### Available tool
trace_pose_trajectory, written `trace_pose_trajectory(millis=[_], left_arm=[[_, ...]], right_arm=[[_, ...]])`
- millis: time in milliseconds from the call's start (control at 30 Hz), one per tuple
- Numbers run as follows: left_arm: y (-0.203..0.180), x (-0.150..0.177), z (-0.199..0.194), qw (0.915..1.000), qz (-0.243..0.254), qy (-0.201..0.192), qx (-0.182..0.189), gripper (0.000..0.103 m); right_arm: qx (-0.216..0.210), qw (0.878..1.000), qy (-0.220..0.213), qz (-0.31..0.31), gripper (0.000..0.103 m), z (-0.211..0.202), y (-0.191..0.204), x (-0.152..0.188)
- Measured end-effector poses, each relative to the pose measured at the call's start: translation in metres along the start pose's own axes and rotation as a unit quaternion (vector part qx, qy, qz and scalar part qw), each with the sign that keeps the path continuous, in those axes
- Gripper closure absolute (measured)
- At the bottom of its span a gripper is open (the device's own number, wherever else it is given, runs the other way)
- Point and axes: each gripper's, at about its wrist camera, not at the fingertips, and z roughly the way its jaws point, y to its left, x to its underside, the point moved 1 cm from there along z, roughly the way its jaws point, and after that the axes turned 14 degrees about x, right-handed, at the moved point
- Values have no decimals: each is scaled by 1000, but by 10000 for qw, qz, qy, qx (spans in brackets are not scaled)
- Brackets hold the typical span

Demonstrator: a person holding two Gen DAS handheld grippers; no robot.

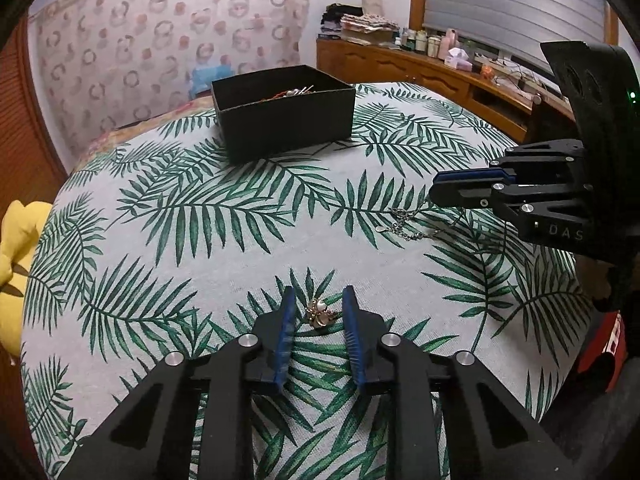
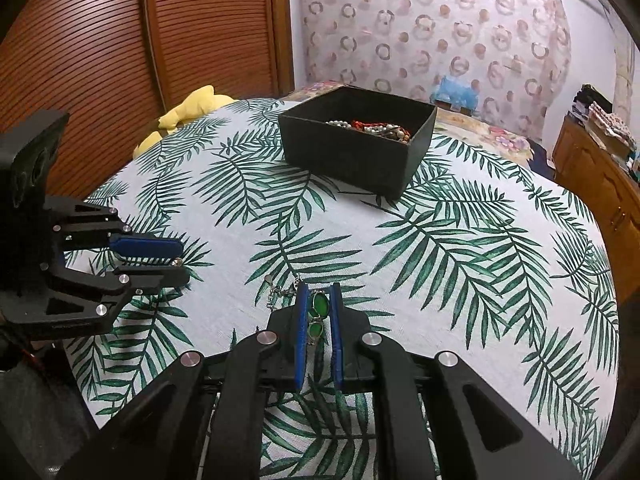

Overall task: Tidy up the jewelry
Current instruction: 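Close the left gripper on a small gold ring while right gripper lifts green earrings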

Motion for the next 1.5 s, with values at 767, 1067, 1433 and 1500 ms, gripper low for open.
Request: trace_pose_trajectory(millis=[767, 1067, 1433, 1500], left_arm=[[18, -15, -23, 9986, -194, -475, -92, 99], [31, -31, -42, 9966, -259, -758, -174, 99], [41, -62, -48, 9941, -166, -1046, -250, 99], [43, -67, -47, 9938, -158, -1070, -271, 99]], right_arm=[[19, 9996, -263, 28, 91, -15, -4, -19], [34, 9993, -366, -26, 91, -20, -7, -34], [166, 9964, -833, -77, 91, -34, -23, -85], [192, 9956, -912, -73, 91, -36, -25, -95]])
